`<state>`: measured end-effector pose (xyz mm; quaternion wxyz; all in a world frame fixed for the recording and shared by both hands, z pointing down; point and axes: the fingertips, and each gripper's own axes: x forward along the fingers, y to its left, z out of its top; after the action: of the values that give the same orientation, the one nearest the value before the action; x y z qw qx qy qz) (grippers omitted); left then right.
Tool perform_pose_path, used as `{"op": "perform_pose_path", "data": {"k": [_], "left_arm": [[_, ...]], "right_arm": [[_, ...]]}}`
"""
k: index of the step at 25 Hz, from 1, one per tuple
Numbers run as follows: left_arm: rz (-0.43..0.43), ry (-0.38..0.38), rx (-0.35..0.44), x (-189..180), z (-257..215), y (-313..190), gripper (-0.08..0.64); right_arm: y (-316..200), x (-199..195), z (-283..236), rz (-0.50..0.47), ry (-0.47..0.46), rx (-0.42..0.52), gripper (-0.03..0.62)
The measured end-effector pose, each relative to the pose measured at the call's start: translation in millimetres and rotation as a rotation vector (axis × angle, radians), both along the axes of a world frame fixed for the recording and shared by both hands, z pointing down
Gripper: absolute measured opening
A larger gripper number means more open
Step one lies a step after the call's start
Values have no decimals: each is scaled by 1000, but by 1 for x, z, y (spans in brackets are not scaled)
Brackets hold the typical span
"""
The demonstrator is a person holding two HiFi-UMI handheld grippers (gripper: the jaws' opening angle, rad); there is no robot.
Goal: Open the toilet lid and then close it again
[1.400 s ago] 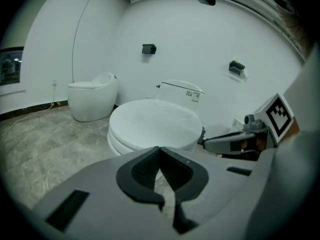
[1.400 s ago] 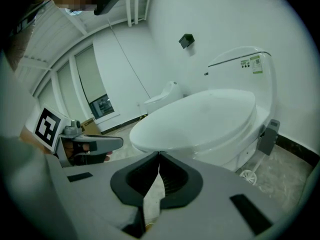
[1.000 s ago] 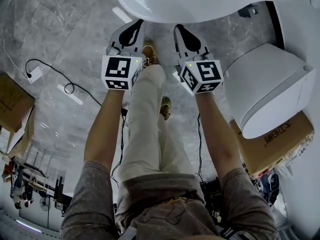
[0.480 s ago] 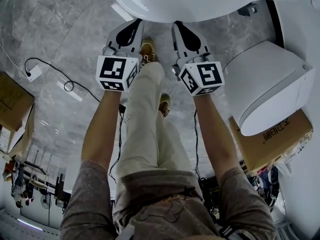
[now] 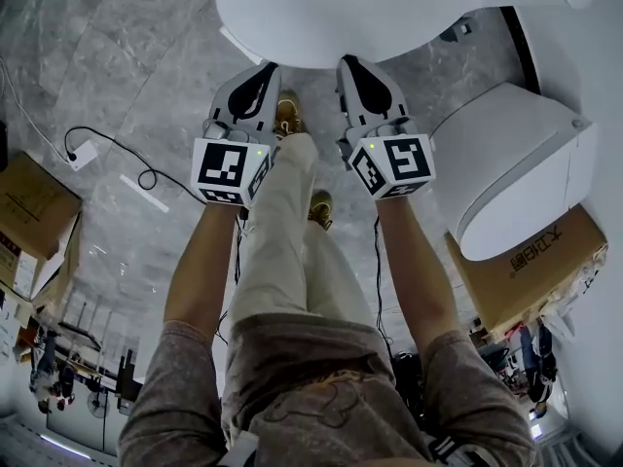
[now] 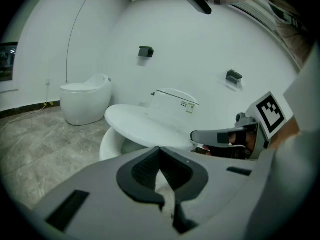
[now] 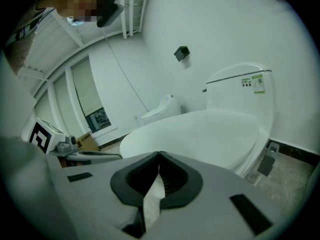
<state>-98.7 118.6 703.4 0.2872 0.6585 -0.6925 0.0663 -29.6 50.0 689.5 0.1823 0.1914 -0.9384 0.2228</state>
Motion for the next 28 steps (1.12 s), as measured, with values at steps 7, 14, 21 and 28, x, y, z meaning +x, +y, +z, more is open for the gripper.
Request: {"op": "perform_pose_path", "data": {"k": [7, 14, 21, 28], "left_arm": [[47, -10, 16, 7, -68, -28, 8], [100, 12, 56, 24, -151, -79, 8], [199, -26, 86, 42, -209, -134, 8], [254, -45, 91, 60, -249, -195, 8]], "right_arm": [[-18, 15, -59, 68, -2, -9, 26], [-43, 26, -121, 134, 20, -5, 26], [-91, 42, -167, 255, -13, -15, 26], [-152, 63, -201, 297, -9, 0, 26]]}}
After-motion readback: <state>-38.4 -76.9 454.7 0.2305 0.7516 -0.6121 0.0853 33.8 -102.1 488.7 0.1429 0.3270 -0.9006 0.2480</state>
